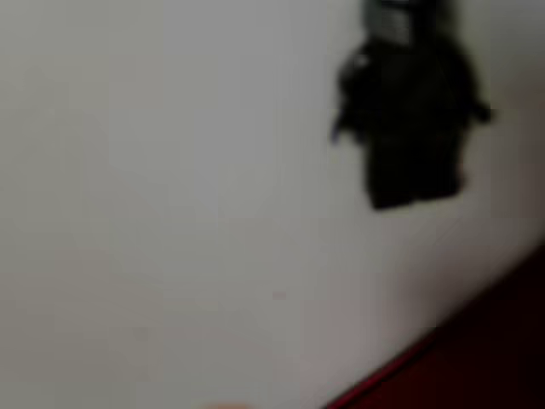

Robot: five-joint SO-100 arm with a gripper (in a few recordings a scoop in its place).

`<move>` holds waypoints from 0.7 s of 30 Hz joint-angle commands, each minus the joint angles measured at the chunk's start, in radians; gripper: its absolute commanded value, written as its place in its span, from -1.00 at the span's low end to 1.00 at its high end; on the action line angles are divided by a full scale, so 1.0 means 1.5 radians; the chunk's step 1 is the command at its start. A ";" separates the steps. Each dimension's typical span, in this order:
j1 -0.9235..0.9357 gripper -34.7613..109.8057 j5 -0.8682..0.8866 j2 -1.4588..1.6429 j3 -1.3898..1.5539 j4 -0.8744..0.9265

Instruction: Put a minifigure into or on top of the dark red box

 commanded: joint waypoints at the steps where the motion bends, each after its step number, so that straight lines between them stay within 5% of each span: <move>1: -0.002 -0.24 0.002 -0.035 -0.049 0.005; 21: 0.025 -0.26 -0.047 -0.150 -0.047 -0.091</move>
